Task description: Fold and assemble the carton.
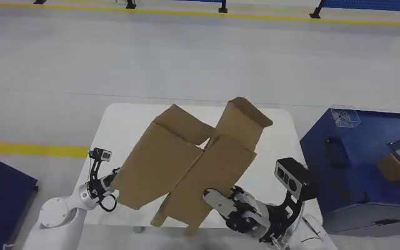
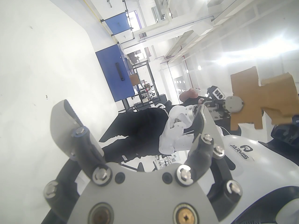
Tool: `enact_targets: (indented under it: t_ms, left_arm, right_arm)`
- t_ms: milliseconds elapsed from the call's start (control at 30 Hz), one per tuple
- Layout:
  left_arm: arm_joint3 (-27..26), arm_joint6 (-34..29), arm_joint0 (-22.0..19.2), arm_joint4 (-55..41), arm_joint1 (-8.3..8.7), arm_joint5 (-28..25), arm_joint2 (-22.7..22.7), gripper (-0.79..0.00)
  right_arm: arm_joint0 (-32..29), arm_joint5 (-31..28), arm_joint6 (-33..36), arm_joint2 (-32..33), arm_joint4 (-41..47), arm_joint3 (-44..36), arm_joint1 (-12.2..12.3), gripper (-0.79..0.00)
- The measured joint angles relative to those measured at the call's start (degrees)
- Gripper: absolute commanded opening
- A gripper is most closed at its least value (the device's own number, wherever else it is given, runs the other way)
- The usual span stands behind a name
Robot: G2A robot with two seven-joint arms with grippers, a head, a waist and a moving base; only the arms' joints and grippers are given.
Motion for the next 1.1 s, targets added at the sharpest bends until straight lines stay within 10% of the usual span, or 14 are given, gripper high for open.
enact_targets:
  t_ms: [467, 1100]
  left_arm:
    - [0.0, 0.0, 0.0, 0.0, 0.00, 0.0, 0.0, 0.000]
    - [0.0, 0.0, 0.0, 0.0, 0.00, 0.0, 0.0, 0.000]
  right_arm:
    - [-1.1, 2.8, -4.3, -1.4, 2.6, -0.8, -0.4, -0.785]
    - [2.5, 55.7, -17.2, 0.1, 135.1, -0.8, -2.3, -0.785]
